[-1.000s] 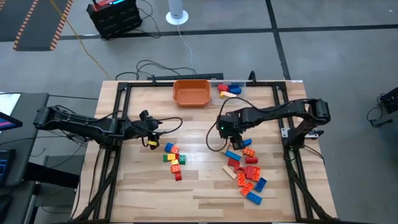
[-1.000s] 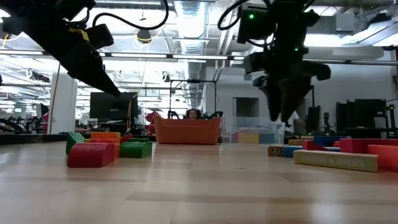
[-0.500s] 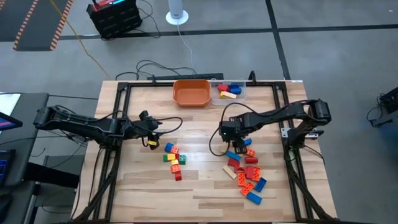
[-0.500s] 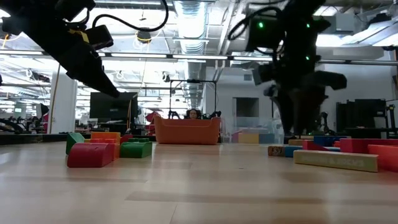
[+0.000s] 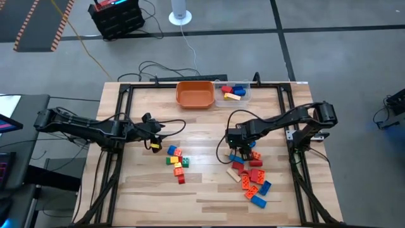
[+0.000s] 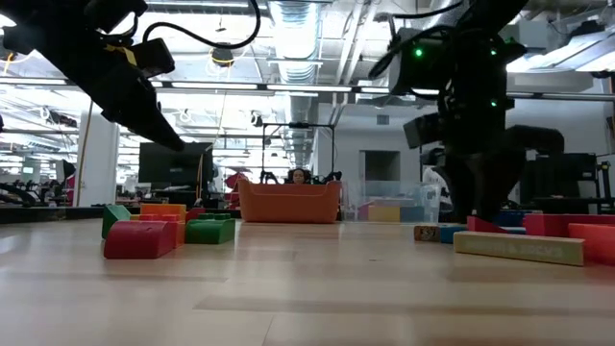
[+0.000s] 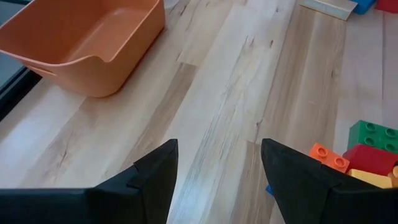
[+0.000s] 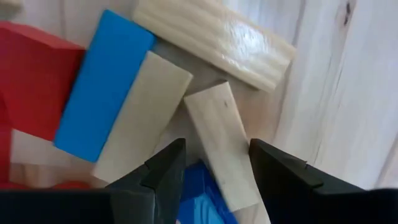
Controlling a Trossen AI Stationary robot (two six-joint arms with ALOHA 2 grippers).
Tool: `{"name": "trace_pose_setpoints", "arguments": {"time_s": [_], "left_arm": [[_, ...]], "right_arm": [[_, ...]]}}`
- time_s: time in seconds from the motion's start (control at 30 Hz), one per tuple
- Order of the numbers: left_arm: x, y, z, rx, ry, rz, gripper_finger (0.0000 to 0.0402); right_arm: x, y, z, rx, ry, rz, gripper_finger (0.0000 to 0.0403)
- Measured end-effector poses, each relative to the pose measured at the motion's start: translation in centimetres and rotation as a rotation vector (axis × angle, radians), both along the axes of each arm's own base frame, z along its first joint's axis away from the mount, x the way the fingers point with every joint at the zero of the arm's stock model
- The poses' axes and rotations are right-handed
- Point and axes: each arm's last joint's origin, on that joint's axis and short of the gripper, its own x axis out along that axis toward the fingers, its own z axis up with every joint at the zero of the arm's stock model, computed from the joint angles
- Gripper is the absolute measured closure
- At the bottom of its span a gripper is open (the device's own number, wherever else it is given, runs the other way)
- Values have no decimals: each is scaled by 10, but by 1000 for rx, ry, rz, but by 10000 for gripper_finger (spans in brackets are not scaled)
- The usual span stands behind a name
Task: Sort blocks by size
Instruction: Put the middle right wooden block into the transparent bin
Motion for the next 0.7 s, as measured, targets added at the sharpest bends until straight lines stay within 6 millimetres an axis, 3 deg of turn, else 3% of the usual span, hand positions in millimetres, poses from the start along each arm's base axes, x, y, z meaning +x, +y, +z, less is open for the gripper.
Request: {"name": "trace_pose_setpoints", "arguments": {"time_s": [0.37,0.7], "left_arm": [[0,0,0,0,2,-1,177],[-1,0,-1,1,10,-1,177]], "right_arm": [[-4,-1,-9,-63,-4,52,193],[-8,-2,-13,-84,7,101,280]]}}
